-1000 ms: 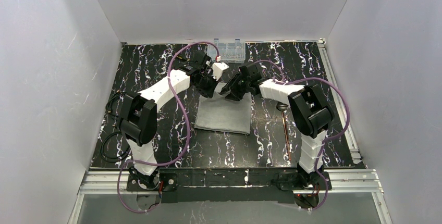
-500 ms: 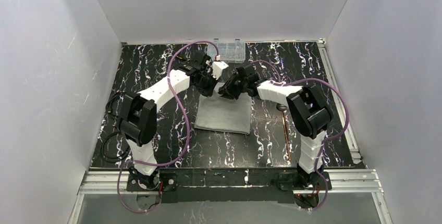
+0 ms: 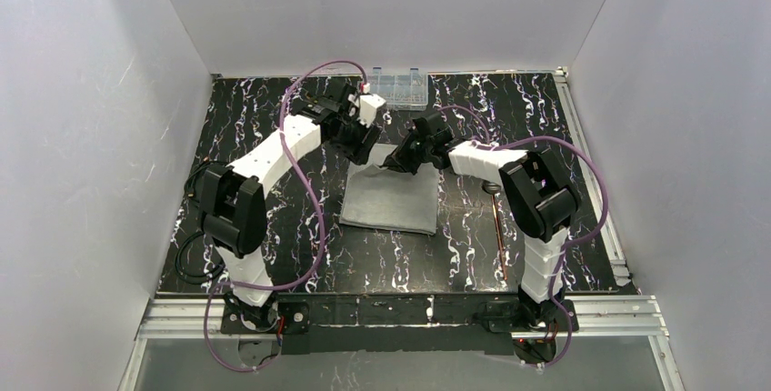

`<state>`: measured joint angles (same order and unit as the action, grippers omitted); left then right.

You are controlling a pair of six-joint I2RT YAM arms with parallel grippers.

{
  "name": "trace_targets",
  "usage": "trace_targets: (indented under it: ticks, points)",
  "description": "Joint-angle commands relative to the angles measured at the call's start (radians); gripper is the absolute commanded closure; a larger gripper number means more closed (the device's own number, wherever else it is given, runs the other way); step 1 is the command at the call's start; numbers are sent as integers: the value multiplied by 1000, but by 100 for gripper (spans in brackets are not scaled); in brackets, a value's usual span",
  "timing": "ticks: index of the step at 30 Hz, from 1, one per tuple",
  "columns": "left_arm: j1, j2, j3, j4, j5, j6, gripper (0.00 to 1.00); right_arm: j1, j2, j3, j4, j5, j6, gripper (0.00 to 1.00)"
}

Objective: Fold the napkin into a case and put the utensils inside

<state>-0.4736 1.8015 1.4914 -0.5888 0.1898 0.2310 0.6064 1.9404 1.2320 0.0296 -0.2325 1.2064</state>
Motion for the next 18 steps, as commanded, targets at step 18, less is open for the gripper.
trace_targets:
  ticks: [18]
  points:
    - [59,-35,12,-55,106,-65,32,25,130,122,72,-37,-202,99]
